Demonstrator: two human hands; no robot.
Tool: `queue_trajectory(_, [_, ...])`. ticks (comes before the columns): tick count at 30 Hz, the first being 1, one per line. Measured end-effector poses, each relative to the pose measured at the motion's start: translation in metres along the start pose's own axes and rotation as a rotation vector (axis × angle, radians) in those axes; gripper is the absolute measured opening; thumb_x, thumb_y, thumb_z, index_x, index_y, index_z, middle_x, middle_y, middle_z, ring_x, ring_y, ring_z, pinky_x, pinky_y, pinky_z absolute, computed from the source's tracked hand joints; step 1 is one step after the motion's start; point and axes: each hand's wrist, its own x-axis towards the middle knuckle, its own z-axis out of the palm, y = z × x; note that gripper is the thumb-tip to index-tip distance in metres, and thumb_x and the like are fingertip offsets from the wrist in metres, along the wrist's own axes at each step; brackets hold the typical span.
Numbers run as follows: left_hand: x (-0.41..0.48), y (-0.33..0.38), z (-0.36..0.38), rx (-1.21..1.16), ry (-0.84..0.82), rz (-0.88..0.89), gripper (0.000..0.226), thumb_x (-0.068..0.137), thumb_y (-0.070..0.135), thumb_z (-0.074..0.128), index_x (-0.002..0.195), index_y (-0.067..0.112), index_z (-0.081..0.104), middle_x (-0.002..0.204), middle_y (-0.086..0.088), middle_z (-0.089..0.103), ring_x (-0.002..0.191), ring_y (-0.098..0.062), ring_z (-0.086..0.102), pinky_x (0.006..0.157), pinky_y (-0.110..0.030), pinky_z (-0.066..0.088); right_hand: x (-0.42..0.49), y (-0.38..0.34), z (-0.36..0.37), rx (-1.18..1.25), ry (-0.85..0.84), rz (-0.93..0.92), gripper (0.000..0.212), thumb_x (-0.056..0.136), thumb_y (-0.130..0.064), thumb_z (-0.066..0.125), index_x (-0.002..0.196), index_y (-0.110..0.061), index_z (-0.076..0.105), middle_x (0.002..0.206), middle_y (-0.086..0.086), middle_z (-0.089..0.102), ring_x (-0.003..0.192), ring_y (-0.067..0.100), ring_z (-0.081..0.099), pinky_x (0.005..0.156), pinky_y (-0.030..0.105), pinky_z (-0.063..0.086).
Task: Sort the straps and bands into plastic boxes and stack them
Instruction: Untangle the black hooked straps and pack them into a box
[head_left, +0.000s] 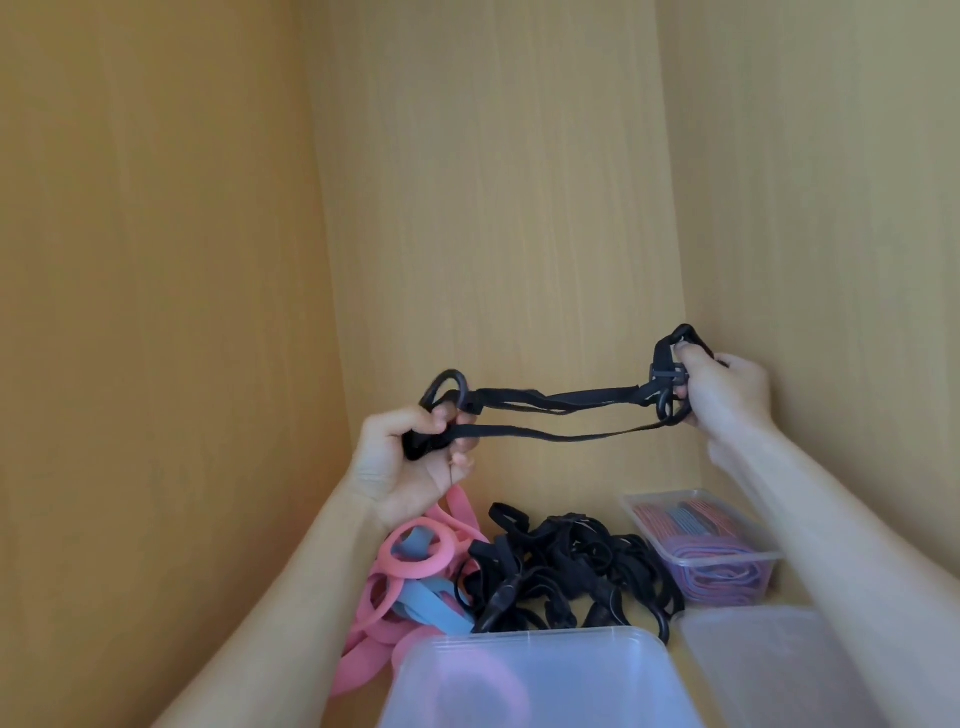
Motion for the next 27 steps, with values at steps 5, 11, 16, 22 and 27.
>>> queue_trajectory(5, [0.005, -0.002, -0.008, 0.204, 0.220, 0.012, 0.034, 0.077, 0.025, 0.045, 0.095, 0.001, 0.062, 0.085, -0.008, 0.060, 0.058, -0.017, 0.038, 0.040, -0.023, 0.024, 0.004, -0.002, -0.002, 0.016, 0.036, -0.007, 0.017, 0.092, -0.027, 0.064, 0.082, -0.014, 0.060, 0.063, -0.001, 0.063, 0.048, 0.008, 0.059, 0.067, 0.036, 0.054])
queue_trajectory(11, [0.011, 0.000, -0.018, 0.414, 0.570, 0.130, 0.060, 0.108, 0.045, 0.030, 0.098, 0.005, 0.074, 0.098, -0.015, 0.073, 0.078, -0.024, 0.064, 0.063, -0.032, 0.047, 0.010, -0.001, -0.006, 0.024, 0.080, 0.029, 0.025, 0.092, -0.026, 0.063, 0.071, -0.016, 0.055, 0.073, 0.006, 0.062, 0.061, 0.020, 0.055, 0.061, 0.031, 0.050])
queue_trajectory(16, [0.009, 0.014, -0.029, 0.013, 0.528, 0.205, 0.043, 0.106, 0.049, 0.041, 0.086, 0.013, 0.054, 0.108, -0.011, 0.070, 0.112, -0.027, 0.065, 0.101, -0.041, 0.047, 0.010, -0.003, -0.006, 0.071, 0.049, 0.123, 0.016, 0.090, -0.018, 0.059, 0.075, -0.013, 0.058, 0.073, 0.006, 0.062, 0.065, 0.019, 0.059, 0.061, 0.031, 0.053])
queue_trajectory(22, [0.012, 0.017, -0.008, 0.036, 0.394, 0.214, 0.032, 0.106, 0.032, 0.047, 0.078, 0.016, 0.052, 0.065, 0.000, 0.057, 0.058, -0.016, 0.061, 0.066, -0.030, 0.054, -0.001, -0.005, 0.003, 0.083, -0.276, 0.246, 0.018, 0.097, -0.018, 0.059, 0.080, -0.012, 0.057, 0.076, 0.010, 0.063, 0.070, 0.026, 0.063, 0.056, 0.032, 0.053])
queue_trajectory(27, [0.006, 0.017, 0.007, 0.687, 0.307, 0.217, 0.027, 0.100, 0.035, 0.059, 0.086, 0.012, 0.060, 0.057, 0.005, 0.036, 0.042, -0.009, 0.029, 0.037, -0.020, 0.026, -0.018, -0.011, 0.019, 0.031, -0.468, 0.190, 0.021, 0.099, -0.024, 0.062, 0.085, -0.010, 0.058, 0.074, 0.007, 0.056, 0.069, 0.024, 0.060, 0.050, 0.028, 0.045])
